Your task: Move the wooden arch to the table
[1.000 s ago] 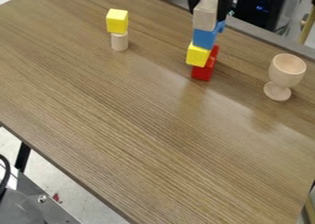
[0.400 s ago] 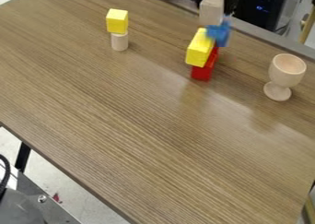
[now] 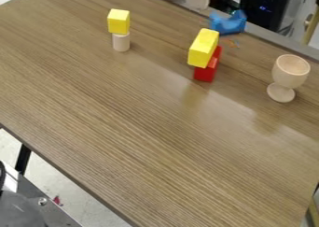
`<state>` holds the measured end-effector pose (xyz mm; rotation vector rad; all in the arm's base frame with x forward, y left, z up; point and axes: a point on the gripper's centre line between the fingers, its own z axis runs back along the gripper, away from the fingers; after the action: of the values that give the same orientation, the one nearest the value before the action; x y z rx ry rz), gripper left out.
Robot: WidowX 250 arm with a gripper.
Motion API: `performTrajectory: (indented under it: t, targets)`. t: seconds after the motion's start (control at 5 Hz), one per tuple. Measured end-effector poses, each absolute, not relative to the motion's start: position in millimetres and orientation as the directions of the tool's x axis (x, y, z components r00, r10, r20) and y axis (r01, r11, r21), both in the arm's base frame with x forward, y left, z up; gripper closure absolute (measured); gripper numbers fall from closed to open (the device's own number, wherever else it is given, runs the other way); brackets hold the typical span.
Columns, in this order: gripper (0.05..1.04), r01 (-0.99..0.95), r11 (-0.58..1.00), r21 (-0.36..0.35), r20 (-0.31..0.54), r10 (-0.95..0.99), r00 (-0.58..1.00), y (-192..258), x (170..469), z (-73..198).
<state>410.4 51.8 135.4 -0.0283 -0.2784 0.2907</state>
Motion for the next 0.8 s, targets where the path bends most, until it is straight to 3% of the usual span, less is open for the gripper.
performTrajectory:
  t: [0.6,0.8]
  targets:
    - [0.499,-0.363,0.932,0.023,0.236,0.347,0.907,102.9,419.2,61.7]
    - [0.499,-0.366,0.931,0.019,0.224,0.353,0.909,103.6,421.0,43.5]
